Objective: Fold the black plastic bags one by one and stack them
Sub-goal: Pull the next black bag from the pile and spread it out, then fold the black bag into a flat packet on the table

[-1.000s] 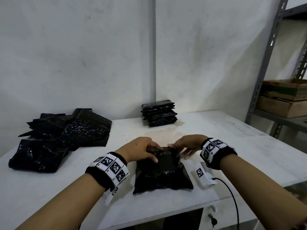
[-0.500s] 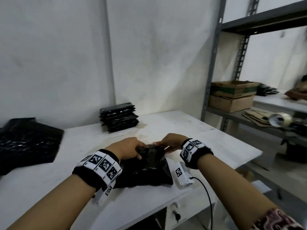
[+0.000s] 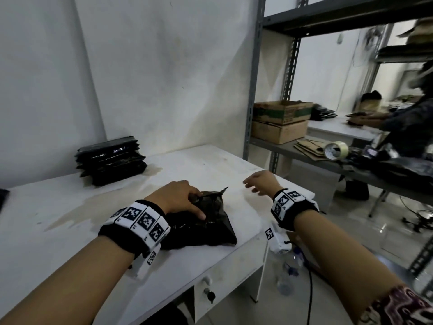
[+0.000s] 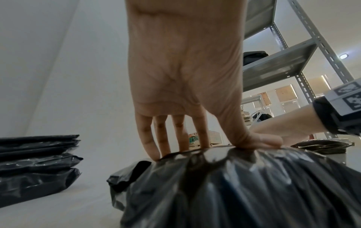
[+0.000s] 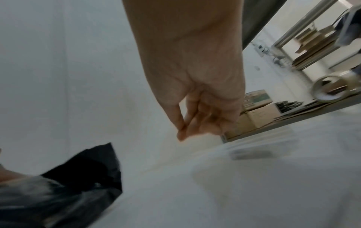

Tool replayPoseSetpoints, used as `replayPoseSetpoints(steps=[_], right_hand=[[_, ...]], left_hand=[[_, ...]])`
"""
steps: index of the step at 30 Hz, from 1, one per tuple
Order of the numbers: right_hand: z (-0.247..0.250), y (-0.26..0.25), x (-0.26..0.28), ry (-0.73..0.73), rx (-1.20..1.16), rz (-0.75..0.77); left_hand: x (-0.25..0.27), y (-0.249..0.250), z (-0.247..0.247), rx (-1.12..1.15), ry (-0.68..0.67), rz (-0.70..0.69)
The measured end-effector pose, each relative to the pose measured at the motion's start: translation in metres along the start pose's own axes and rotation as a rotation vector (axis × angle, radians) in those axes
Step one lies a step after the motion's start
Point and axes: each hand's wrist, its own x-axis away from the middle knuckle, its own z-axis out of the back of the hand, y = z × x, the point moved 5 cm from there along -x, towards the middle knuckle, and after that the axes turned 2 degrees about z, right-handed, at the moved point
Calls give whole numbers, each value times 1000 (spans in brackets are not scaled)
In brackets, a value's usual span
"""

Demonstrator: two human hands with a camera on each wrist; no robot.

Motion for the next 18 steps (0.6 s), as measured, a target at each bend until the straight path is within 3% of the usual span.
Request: replayPoseSetpoints(steps=[4, 7, 12, 18], right_hand=[[55, 47, 10, 414, 51, -24], [78, 93, 21, 566, 55, -161], [76, 131, 38, 537, -15, -286], [62, 128, 47, 556, -56, -232]], left_hand=[[-6, 12, -5, 17, 40, -38], [-9, 21, -9, 27, 26, -55], [-9, 16, -10, 72, 14, -29], [-8, 13, -12, 86, 23, -11]])
